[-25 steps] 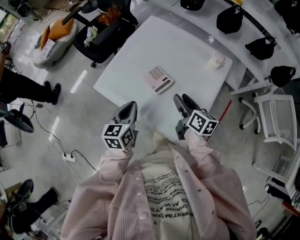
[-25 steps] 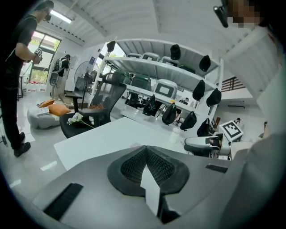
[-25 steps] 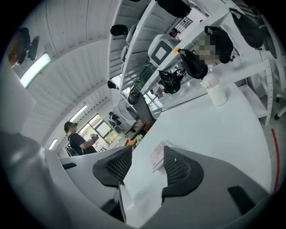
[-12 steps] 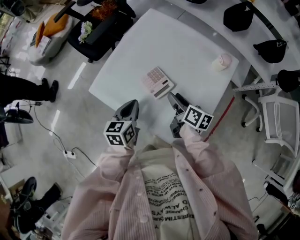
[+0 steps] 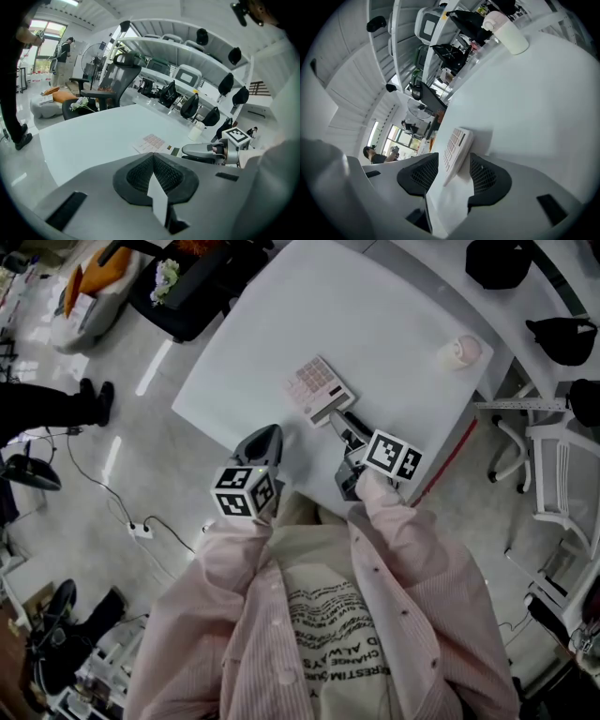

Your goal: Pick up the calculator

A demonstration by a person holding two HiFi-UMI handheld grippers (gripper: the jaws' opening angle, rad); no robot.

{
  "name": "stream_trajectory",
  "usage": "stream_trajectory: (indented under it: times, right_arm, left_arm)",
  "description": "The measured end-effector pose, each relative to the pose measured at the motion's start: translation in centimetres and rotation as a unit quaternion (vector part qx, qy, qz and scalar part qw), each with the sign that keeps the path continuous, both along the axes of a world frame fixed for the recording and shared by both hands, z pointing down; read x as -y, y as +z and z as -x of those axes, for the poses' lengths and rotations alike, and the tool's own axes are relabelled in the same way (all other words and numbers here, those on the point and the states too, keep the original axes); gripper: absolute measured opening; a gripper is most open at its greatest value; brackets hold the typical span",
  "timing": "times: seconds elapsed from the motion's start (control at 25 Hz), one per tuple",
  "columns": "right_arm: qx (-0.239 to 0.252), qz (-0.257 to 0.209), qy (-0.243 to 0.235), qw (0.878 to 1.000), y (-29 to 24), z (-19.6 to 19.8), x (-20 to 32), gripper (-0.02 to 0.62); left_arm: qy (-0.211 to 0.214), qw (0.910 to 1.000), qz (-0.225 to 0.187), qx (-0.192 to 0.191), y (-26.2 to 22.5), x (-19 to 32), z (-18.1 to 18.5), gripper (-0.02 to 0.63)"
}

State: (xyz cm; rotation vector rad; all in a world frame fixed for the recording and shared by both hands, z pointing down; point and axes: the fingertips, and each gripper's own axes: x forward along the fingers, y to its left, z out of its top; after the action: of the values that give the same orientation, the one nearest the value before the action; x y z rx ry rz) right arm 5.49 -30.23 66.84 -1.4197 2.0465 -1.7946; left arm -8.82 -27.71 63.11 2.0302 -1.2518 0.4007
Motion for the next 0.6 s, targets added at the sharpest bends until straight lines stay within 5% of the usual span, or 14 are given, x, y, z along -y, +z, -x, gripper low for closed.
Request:
stream_trajectory:
  times: [0.6]
  right_arm:
    - [0.077,0.054,0.015,0.995,2.4,1.9,2.0,0.193]
  left_arm:
    - [0.021,0.9994,0.027,-0.005,1.7,1.3,-1.6,0.002]
